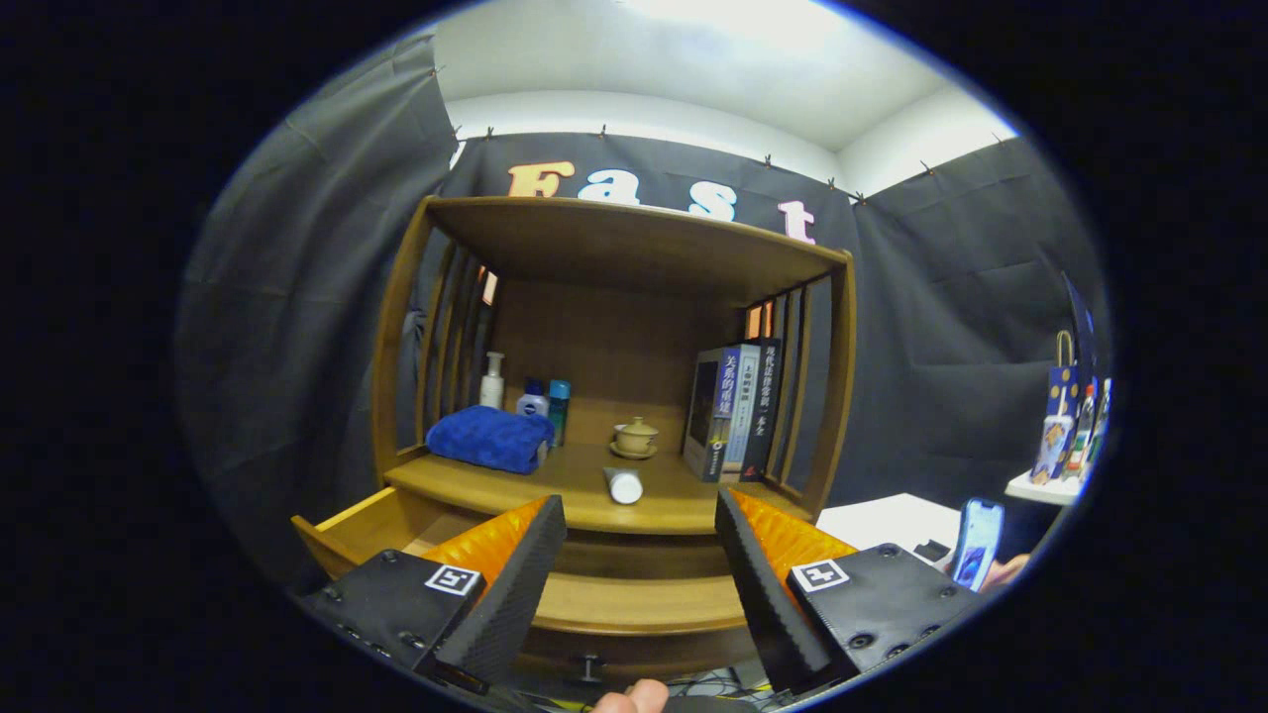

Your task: Pull open the drawer, take out the items inside it, and place them on the countertop above the cabinet.

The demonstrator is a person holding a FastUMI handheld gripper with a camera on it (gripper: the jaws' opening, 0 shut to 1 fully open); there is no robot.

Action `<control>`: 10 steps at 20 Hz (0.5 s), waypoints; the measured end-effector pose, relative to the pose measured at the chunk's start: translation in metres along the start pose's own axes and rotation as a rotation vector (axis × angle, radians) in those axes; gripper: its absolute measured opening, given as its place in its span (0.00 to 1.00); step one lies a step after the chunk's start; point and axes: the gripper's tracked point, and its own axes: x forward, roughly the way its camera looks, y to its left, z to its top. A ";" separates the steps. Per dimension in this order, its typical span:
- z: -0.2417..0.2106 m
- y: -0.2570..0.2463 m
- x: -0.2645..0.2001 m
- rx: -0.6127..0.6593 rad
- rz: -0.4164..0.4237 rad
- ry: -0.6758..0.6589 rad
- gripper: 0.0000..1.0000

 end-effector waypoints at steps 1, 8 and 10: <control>-0.012 0.006 -0.012 0.014 0.010 -0.003 0.98; -0.089 -0.005 -0.038 0.106 0.010 0.070 0.98; -0.112 -0.007 -0.041 0.109 0.000 0.092 0.98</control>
